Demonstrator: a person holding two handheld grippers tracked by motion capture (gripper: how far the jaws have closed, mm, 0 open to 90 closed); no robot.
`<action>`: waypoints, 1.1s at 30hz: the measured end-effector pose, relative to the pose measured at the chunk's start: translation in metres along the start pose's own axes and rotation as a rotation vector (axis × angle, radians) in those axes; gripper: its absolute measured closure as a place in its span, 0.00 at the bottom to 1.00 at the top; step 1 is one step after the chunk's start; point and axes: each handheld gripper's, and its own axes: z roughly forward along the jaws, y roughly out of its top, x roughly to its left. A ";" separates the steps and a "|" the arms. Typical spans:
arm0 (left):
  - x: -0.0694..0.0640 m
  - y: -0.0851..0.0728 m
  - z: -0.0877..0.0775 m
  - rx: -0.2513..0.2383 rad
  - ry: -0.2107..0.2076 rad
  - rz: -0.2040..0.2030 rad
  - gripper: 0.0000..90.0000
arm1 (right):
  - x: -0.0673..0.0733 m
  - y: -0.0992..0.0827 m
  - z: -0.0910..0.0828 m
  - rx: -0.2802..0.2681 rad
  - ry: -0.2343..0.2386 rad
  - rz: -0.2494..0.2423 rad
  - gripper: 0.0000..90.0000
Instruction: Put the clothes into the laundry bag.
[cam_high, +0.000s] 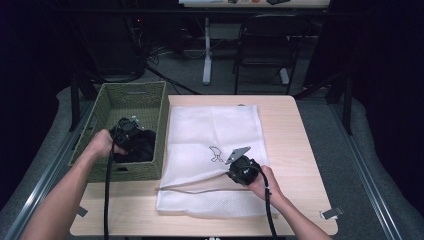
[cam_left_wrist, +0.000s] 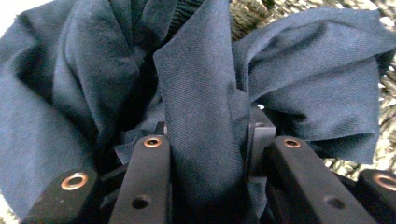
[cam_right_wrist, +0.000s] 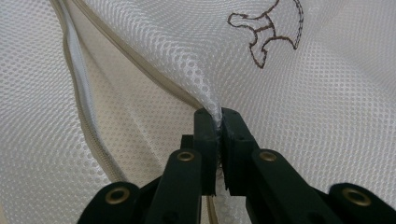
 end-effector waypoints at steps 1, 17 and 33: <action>-0.001 0.000 -0.003 0.000 0.004 0.006 0.78 | 0.000 0.001 -0.001 -0.006 -0.001 -0.001 0.95; -0.011 -0.007 -0.033 -0.092 0.059 -0.005 0.82 | 0.000 0.000 -0.004 -0.005 -0.006 -0.005 0.95; -0.019 -0.001 -0.093 -0.161 0.128 0.012 0.83 | -0.004 -0.001 -0.006 -0.013 0.006 0.031 0.96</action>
